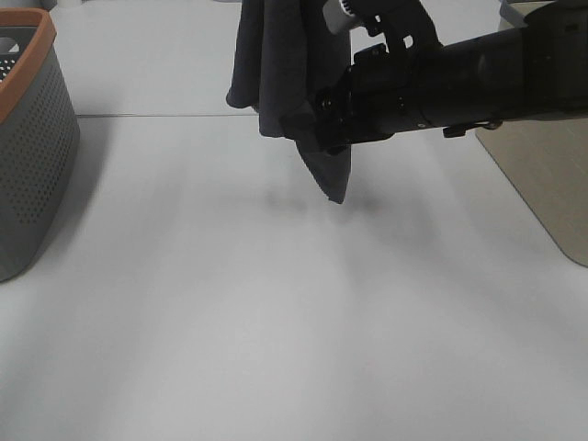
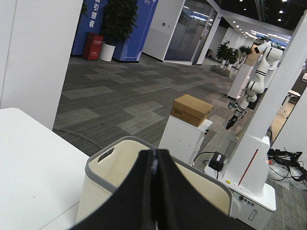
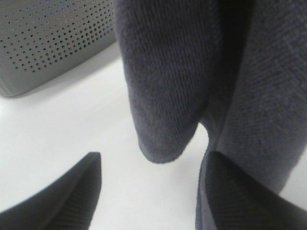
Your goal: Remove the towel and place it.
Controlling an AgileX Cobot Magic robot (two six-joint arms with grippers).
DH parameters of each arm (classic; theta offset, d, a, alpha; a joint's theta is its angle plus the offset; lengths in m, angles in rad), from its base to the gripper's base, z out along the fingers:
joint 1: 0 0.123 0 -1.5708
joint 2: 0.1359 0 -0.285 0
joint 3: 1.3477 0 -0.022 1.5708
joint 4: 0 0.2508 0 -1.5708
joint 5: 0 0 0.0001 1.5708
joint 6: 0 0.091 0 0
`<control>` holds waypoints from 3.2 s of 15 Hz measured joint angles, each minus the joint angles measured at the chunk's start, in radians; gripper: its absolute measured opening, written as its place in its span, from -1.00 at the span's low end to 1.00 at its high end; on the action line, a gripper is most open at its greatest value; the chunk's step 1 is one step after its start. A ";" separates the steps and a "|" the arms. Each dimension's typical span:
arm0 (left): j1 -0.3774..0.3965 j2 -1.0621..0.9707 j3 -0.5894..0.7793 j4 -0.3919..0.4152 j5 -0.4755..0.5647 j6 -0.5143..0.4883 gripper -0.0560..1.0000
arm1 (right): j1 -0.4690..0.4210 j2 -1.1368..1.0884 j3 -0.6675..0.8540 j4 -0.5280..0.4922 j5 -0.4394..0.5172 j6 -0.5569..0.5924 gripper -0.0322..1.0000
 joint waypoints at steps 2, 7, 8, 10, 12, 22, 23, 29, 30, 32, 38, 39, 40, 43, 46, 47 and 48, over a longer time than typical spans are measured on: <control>0.000 0.000 0.000 0.000 -0.006 0.000 -0.89 | 0.000 0.042 -0.039 0.000 0.007 0.000 0.28; 0.000 0.000 0.000 0.000 -0.006 0.000 -0.89 | 0.000 0.088 -0.084 0.000 0.008 0.000 0.16; 0.000 0.003 0.000 0.000 -0.006 0.000 -0.89 | 0.000 0.088 -0.086 0.000 0.008 -0.001 0.00; 0.000 0.019 0.000 -0.001 -0.006 0.000 -0.89 | 0.000 0.088 -0.086 0.000 0.015 0.000 -0.44; 0.007 0.038 0.000 -0.001 -0.006 0.000 -0.89 | 0.000 0.064 -0.073 0.000 0.021 0.002 -0.69; 0.222 0.044 0.000 0.000 -0.177 -0.093 -0.89 | 0.000 -0.200 0.016 -0.891 0.184 0.799 -0.90; 0.222 0.044 0.000 0.000 -0.195 -0.061 -0.89 | 0.000 -0.210 -0.004 -1.045 0.205 0.898 -0.90; 0.222 -0.036 0.169 -0.002 -0.091 -0.065 -0.89 | -0.001 -0.217 -0.236 -1.695 0.421 1.357 -0.90; 0.222 -0.082 0.271 -0.001 -0.010 -0.050 -0.89 | -0.010 -0.219 -0.269 -1.749 0.449 1.382 -0.90; 0.222 -0.185 0.474 -0.001 0.157 0.002 -0.89 | -0.053 -0.219 -0.310 -1.768 0.444 1.383 -0.90; 0.218 -0.248 0.692 -0.005 0.349 0.059 -0.89 | -0.152 -0.195 -0.321 -1.689 0.099 1.450 -0.90; 0.218 -0.240 0.692 -0.006 0.373 0.077 -0.89 | -0.152 -0.169 -0.321 -1.689 0.084 1.409 -0.90; 0.218 -0.224 0.692 -0.014 0.392 0.107 -0.89 | -0.152 -0.130 -0.321 -1.689 0.082 1.334 -0.90; 0.218 -0.146 0.657 -0.060 0.421 0.197 -0.89 | -0.152 -0.048 -0.321 -1.690 0.050 1.091 -0.90; 0.219 -0.035 0.513 -0.131 0.448 0.338 -0.89 | -0.154 0.024 -0.331 -1.692 -0.113 0.965 -0.90; 0.220 0.005 0.453 -0.138 0.459 0.384 -0.89 | -0.154 0.055 -0.356 -1.693 -0.146 0.940 -0.90; 0.221 0.090 0.335 -0.141 0.483 0.455 -0.89 | -0.155 0.133 -0.462 -1.695 -0.163 0.925 -0.90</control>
